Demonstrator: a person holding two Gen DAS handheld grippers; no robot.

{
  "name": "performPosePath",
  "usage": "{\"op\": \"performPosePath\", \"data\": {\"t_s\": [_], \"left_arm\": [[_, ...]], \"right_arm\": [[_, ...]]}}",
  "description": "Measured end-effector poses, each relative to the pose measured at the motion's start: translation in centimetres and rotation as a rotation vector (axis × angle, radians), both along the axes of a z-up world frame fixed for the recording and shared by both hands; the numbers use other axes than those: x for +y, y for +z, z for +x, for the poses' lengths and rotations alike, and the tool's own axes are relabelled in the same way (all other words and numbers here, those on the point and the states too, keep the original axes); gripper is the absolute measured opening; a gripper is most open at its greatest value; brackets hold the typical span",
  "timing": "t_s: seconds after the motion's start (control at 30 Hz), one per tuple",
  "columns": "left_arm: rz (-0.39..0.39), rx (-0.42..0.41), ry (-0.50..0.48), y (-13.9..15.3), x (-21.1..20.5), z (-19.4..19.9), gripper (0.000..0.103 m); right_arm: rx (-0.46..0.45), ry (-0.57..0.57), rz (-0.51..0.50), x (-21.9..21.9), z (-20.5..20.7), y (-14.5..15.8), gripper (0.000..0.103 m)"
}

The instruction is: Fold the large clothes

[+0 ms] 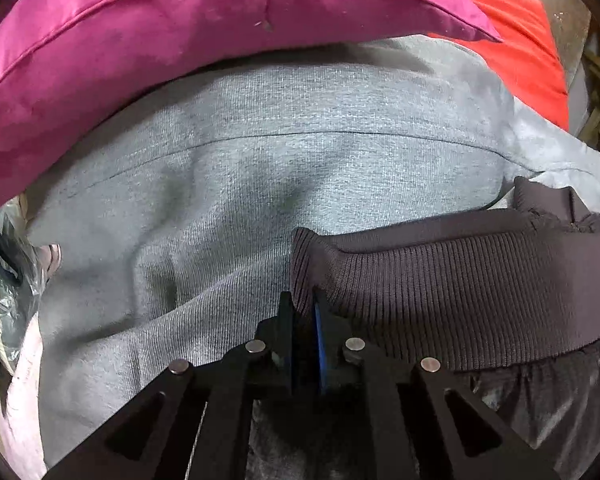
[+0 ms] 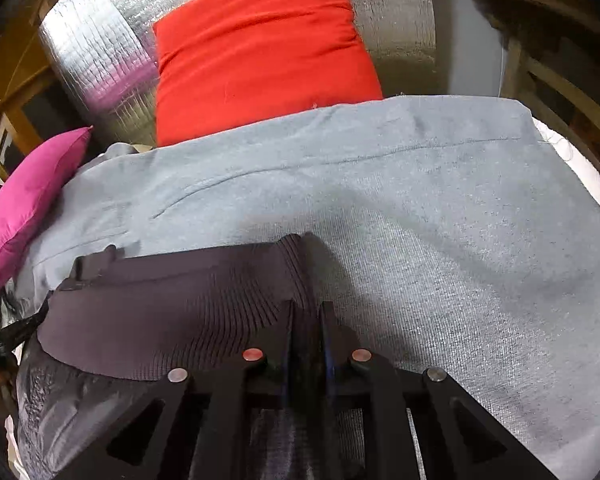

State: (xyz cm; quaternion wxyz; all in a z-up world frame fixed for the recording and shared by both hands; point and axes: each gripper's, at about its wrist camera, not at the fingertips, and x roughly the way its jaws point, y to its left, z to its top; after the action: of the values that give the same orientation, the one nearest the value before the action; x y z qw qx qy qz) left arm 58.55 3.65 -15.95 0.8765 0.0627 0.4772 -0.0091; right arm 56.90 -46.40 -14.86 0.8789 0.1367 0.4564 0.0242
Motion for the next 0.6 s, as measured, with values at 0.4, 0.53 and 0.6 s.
{"op": "performPosePath", "data": {"t_s": [0.4,0.53,0.6], "left_arm": [[0.124,-0.256,-0.006,8.9,-0.3,-9.0,0.072],[0.022,-0.293,-0.077,9.5,-1.8,-15.1,0.076],[-0.03,-0.287,-0.113,8.2,-3.2,-17.2,0.076]], "right_arm": [[-0.088,-0.03,-0.065,0.5,-5.3,6.3,0.09],[-0.126,0.115,0.029,4.1,-9.2,8.8,0.09],[-0.099,0.181,0.072,6.4,-10.8,8.3,0.09]]}}
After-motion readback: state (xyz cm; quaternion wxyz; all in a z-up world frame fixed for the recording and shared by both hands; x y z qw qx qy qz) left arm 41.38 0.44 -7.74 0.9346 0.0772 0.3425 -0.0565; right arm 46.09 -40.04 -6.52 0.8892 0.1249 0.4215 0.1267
